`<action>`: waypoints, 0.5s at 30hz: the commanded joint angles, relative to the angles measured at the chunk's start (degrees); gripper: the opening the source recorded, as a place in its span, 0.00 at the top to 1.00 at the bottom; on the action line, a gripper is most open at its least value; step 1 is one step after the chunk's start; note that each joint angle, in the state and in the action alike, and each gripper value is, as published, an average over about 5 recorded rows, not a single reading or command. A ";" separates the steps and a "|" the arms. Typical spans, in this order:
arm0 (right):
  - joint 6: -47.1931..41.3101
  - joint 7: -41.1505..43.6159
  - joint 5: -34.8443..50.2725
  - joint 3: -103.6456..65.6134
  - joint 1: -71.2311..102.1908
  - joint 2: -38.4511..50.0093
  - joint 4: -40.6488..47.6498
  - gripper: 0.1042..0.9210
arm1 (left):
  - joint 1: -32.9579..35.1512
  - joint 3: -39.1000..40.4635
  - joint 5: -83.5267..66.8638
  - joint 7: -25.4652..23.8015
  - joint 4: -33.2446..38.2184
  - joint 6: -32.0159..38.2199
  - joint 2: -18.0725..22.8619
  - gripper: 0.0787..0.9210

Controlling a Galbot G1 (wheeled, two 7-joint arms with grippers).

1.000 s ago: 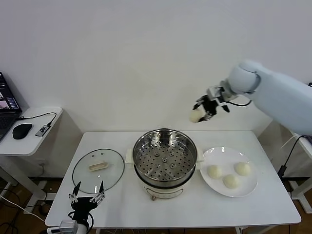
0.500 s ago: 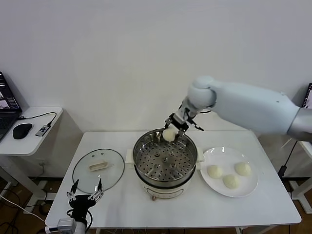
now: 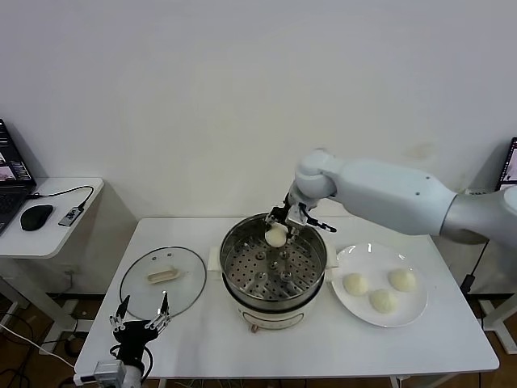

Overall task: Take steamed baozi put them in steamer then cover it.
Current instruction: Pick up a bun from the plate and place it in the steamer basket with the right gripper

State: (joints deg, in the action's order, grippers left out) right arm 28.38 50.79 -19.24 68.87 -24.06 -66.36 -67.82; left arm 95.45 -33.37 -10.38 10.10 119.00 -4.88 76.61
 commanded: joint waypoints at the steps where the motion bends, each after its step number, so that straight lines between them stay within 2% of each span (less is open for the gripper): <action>1: 5.32 -2.36 -7.43 -2.80 3.69 -2.57 4.39 0.44 | 0.03 -0.06 -0.04 -0.03 -0.14 0.00 -0.03 0.12; 4: 6.10 -3.05 -8.77 -3.71 4.41 -3.81 6.42 0.39 | 0.08 -0.18 -0.04 -0.04 -0.15 0.04 0.04 0.12; 10: 6.79 -4.49 -8.30 -3.89 4.38 -4.32 7.34 0.19 | 0.05 -0.17 -0.01 0.01 -0.01 0.03 0.30 0.12; 13: 4.89 -3.66 -2.69 -2.40 1.12 -2.63 3.93 0.14 | 0.02 -0.09 0.06 0.01 -0.04 0.01 0.33 0.12; 15: 1.02 -1.87 4.77 0.13 -3.04 -0.55 0.05 0.12 | -0.01 -0.02 0.11 0.00 -0.06 0.01 0.33 0.12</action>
State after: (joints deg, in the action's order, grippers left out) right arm 28.78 49.48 -17.62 68.74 -25.45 -66.72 -67.21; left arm 95.42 -33.38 -10.28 10.10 119.05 -4.86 76.94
